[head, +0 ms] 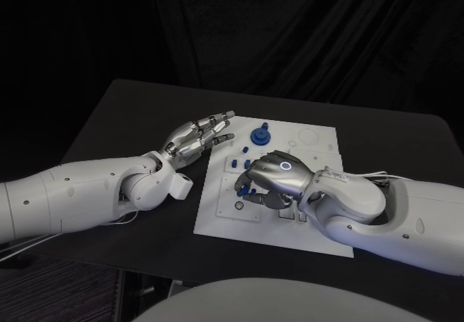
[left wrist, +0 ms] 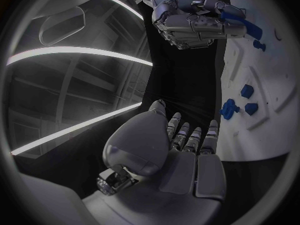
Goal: Assemble the parts on the task board
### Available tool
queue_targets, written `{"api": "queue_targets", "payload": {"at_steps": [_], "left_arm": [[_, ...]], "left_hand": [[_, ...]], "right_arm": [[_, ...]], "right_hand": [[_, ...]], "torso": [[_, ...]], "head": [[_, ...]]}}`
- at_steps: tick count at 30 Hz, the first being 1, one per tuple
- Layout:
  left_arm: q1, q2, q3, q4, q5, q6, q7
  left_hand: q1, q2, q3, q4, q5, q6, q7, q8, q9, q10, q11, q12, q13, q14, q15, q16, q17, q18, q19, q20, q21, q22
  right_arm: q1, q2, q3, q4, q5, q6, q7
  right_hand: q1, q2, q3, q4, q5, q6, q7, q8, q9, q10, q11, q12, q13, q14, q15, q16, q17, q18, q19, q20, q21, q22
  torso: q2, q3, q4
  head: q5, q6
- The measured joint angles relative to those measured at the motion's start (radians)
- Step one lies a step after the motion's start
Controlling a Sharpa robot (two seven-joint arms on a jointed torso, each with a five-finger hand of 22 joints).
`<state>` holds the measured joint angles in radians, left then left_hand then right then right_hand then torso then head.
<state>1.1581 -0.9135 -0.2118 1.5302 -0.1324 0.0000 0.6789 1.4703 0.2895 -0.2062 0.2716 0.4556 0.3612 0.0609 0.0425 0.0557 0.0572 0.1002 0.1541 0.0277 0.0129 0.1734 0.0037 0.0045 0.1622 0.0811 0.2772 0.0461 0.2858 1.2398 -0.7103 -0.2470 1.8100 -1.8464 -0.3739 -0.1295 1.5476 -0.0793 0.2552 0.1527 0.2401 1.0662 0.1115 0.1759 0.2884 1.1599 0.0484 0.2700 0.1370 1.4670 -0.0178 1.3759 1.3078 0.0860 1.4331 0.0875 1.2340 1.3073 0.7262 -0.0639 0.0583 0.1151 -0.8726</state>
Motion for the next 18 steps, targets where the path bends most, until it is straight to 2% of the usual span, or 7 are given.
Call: {"api": "queue_targets", "payload": {"at_steps": [10,16,18], "left_arm": [[-0.001,0.003,0.000,-0.004,0.000,0.002,0.000],[-0.001,0.007,0.000,-0.007,0.000,0.004,0.000],[-0.001,0.008,0.000,-0.007,0.000,0.004,0.000]], "left_hand": [[0.000,0.000,0.003,0.003,0.000,0.000,0.000,0.000,0.000,0.000,0.000,0.000,0.000,0.000,0.000,0.000,0.000,0.000,0.000,0.000,0.000,0.000],[0.000,0.000,0.003,0.003,0.000,0.000,0.000,0.000,0.000,0.000,0.000,0.000,0.000,0.000,0.000,0.000,0.000,0.000,0.000,0.000,0.000,0.000],[0.000,0.000,0.003,0.003,0.000,0.000,0.000,0.000,0.000,0.000,0.000,0.000,0.000,0.000,0.000,0.000,0.000,0.000,0.000,0.000,0.000,0.000]], "right_arm": [[-0.019,0.023,0.000,-0.024,-0.029,0.035,0.001],[-0.023,0.025,0.000,-0.027,-0.038,0.053,0.001],[-0.023,0.026,0.000,-0.028,-0.039,0.058,0.001]], "right_hand": [[0.001,-0.001,0.000,0.000,0.000,0.004,-0.004,0.000,0.000,0.000,0.000,-0.006,0.000,0.000,0.000,-0.005,0.000,0.000,-0.004,-0.003,-0.005,0.000],[0.001,-0.001,0.000,-0.005,0.000,0.005,-0.005,0.000,0.000,0.000,0.000,-0.010,0.000,0.000,0.000,-0.009,-0.003,0.000,-0.007,0.000,-0.010,0.001],[0.001,-0.001,0.000,-0.006,-0.001,0.005,-0.005,0.000,0.000,0.000,0.000,-0.010,0.000,0.000,0.000,-0.009,-0.005,0.000,-0.007,0.000,-0.015,0.001]], "torso": [[0.001,0.0005,0.0006],[0.001,0.0008,-0.0007],[0.001,0.0008,-0.0006]], "head": [[0.007,0.000],[0.008,0.000],[0.003,0.000]]}}
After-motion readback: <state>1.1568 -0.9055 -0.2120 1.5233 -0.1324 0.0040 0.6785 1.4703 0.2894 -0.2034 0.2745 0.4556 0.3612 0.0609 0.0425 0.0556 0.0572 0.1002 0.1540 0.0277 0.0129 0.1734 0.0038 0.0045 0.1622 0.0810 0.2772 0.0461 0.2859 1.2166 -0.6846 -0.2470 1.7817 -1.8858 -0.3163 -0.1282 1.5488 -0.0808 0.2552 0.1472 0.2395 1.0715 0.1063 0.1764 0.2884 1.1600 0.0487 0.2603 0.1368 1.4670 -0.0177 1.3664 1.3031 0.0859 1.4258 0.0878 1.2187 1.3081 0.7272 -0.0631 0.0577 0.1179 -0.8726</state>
